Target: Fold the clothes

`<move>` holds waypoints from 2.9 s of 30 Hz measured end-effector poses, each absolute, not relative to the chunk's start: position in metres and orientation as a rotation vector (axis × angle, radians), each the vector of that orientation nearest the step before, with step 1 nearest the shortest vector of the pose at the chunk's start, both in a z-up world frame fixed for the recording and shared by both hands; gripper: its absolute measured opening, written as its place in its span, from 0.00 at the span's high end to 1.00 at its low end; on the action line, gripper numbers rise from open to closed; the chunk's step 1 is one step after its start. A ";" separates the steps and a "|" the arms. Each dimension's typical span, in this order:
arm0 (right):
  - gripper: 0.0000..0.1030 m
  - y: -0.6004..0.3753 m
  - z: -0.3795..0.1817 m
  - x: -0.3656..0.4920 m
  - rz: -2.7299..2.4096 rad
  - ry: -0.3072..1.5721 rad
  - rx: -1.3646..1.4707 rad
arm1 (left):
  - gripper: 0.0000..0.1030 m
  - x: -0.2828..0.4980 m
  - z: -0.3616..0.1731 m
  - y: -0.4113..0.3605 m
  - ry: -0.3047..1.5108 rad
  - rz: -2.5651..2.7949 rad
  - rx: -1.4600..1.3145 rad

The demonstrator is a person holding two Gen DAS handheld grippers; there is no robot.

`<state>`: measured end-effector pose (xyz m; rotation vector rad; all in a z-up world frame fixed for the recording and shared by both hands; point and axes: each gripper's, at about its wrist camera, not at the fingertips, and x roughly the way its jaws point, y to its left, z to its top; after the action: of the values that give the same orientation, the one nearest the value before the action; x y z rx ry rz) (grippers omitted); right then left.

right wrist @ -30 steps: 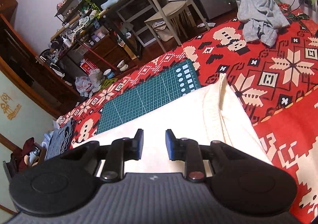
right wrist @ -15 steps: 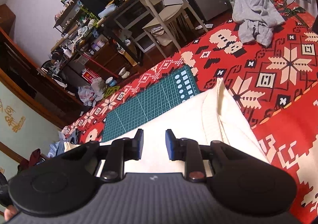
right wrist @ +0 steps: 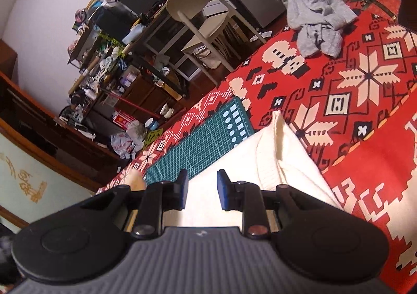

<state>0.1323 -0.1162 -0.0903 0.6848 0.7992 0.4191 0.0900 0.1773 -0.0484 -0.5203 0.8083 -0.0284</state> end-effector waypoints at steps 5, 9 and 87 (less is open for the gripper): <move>0.74 -0.117 -0.097 0.135 0.419 0.816 0.695 | 0.97 0.108 -0.098 0.163 0.917 -0.008 -0.536; 0.74 -0.107 -0.099 0.135 0.462 0.828 0.661 | 0.95 0.100 -0.110 0.174 0.907 -0.123 -0.651; 0.94 -0.043 -0.126 0.056 0.501 1.147 0.379 | 0.96 -0.002 -0.116 0.231 0.870 -0.128 -0.612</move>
<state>0.0565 -0.0432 -0.1261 0.3789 1.1470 0.5012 -0.0017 0.2311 -0.1157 -0.6120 0.8696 -0.1277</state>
